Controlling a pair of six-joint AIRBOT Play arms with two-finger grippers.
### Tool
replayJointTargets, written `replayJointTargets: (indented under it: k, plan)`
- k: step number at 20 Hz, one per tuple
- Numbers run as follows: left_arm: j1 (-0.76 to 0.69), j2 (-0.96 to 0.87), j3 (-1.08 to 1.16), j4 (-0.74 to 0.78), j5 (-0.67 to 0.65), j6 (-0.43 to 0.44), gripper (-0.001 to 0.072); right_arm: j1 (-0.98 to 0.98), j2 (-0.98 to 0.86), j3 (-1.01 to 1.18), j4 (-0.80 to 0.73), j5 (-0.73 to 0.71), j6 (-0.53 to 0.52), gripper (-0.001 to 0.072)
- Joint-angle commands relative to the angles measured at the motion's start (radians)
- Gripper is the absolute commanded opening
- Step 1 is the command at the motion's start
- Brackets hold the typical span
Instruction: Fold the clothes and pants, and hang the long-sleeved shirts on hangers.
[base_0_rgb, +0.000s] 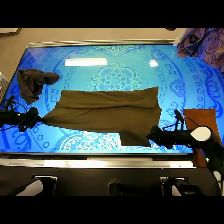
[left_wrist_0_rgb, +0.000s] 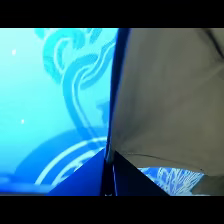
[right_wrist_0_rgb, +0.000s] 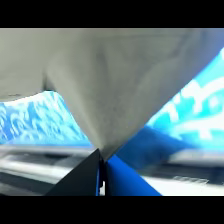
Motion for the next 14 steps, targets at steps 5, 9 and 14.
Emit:
replayJointTargets:
  k: [5, 9, 14]
  plan:
    - [-0.106, 0.132, -0.011, 0.093, 0.001, -0.091, 0.0011, 0.001, 0.199, 0.143, -0.202, 0.199, 0.154, 0.0021]
    - [-0.146, 0.071, 0.022, 0.092, 0.119, -0.092, 0.0011, 0.001, -0.040, 0.300, -0.208, 0.120, 0.048, 0.0022]
    - [-0.182, -0.094, 0.118, 0.093, 0.250, -0.088, 0.0011, 0.001, -0.379, 0.501, -0.209, -0.004, -0.048, 0.0022]
